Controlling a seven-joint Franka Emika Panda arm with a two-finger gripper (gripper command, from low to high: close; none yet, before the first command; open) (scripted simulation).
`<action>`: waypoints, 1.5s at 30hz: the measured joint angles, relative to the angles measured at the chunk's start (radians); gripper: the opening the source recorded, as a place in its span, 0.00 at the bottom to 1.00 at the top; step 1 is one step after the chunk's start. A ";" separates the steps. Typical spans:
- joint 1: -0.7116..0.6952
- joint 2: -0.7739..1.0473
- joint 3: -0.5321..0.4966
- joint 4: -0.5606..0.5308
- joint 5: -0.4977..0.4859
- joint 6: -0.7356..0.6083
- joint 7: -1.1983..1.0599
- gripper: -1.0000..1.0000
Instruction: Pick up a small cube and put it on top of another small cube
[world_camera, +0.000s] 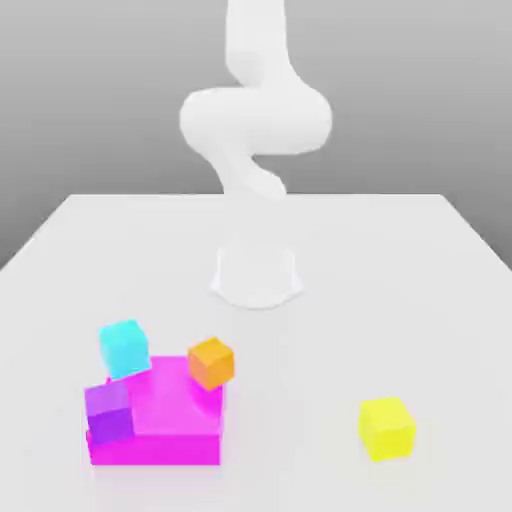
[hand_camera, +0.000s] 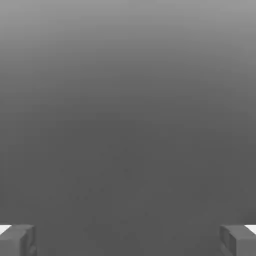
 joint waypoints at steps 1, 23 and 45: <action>0.006 0.039 0.010 -0.014 0.003 0.020 0.005 0.50; 0.172 0.842 0.182 -0.300 -0.092 0.434 0.233 0.50; 0.131 0.747 0.118 -0.354 -0.054 0.378 0.204 0.00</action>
